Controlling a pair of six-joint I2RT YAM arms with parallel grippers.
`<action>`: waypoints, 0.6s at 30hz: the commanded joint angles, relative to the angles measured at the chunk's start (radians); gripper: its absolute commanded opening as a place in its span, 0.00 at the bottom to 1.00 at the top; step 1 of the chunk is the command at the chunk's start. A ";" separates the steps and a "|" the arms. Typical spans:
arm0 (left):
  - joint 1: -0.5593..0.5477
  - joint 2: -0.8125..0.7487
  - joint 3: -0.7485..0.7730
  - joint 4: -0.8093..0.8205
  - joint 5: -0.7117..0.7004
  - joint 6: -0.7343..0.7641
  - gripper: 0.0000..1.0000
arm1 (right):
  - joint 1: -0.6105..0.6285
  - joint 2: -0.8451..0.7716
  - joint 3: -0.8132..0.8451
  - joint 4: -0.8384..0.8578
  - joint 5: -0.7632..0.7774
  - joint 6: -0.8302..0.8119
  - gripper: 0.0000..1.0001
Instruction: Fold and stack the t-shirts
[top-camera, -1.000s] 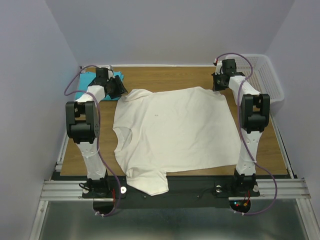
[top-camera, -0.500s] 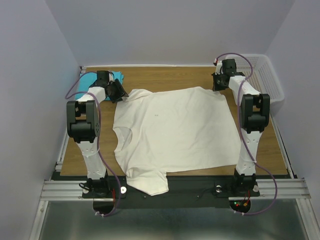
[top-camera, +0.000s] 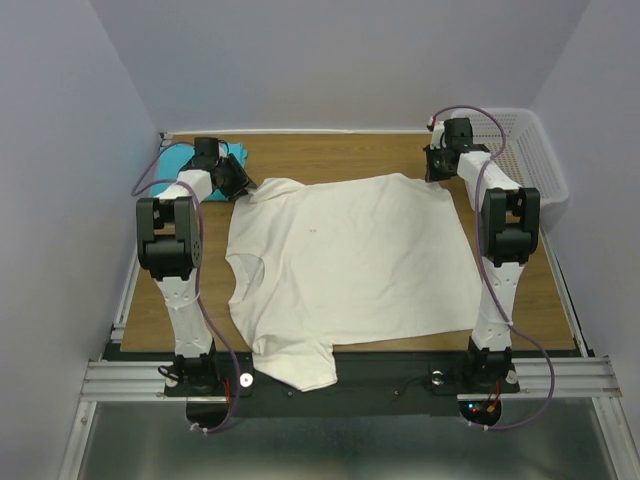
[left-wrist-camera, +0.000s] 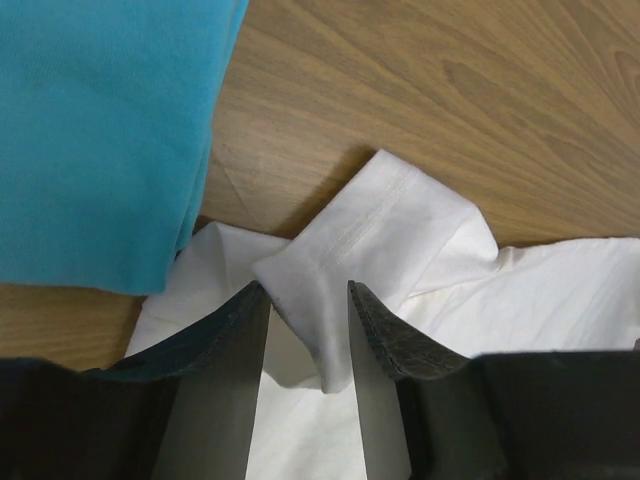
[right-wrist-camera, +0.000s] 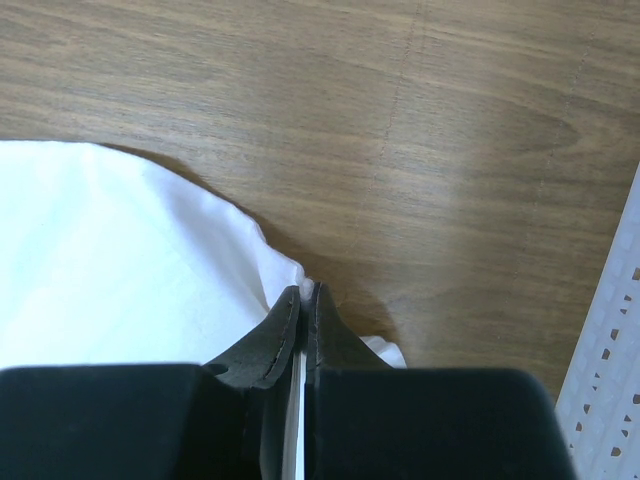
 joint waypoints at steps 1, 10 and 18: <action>0.009 0.008 0.060 0.009 0.004 -0.011 0.43 | 0.002 -0.071 -0.013 0.054 -0.005 0.008 0.01; 0.011 0.040 0.121 -0.011 0.003 0.007 0.16 | 0.003 -0.073 -0.018 0.056 -0.005 0.005 0.01; 0.009 -0.028 0.180 0.033 0.004 0.134 0.00 | -0.001 -0.097 0.057 0.057 -0.048 0.020 0.01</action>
